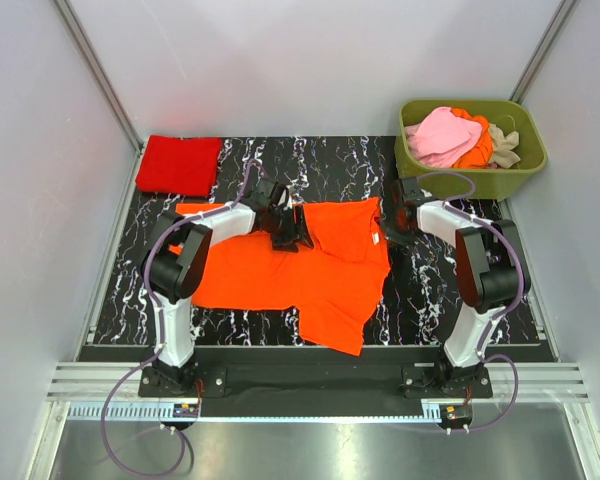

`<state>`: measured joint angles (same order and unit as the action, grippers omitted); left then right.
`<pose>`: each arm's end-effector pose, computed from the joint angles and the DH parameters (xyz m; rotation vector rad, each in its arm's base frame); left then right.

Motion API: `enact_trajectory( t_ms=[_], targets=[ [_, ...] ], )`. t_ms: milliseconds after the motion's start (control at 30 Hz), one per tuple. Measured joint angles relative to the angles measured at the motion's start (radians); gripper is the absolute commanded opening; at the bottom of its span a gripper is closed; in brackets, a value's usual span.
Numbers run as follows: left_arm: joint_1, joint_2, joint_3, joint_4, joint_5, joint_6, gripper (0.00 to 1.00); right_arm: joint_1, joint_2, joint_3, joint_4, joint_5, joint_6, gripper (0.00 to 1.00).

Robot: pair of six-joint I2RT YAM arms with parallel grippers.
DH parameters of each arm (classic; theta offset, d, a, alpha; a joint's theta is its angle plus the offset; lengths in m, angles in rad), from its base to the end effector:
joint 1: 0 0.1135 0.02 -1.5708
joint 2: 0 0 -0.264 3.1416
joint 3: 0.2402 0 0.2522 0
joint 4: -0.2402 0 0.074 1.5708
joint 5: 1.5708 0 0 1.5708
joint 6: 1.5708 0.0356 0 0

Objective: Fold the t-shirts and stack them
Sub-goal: Fold the tshirt

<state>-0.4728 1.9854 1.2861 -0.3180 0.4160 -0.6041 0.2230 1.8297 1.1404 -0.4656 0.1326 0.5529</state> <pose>0.3571 -0.1988 0.1527 -0.0158 2.7432 -0.8950 0.3511 0.0748 0.1592 0.4819 2.6641 0.0497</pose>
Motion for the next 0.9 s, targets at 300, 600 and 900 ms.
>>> enact_trajectory(
  t_ms=[300,600,900],
  targets=[
    [-0.007,0.000,0.030,-0.024,0.005,0.000,0.59,0.002,-0.114,0.009,-0.012,-0.055,-0.003,0.07],
    [-0.048,0.008,0.060,-0.013,0.007,-0.010,0.59,0.072,-0.135,0.012,0.030,-0.204,0.033,0.29],
    [-0.053,0.091,0.108,0.040,0.026,-0.053,0.56,0.164,-0.145,-0.056,0.054,-0.169,0.142,0.36]
  ],
)
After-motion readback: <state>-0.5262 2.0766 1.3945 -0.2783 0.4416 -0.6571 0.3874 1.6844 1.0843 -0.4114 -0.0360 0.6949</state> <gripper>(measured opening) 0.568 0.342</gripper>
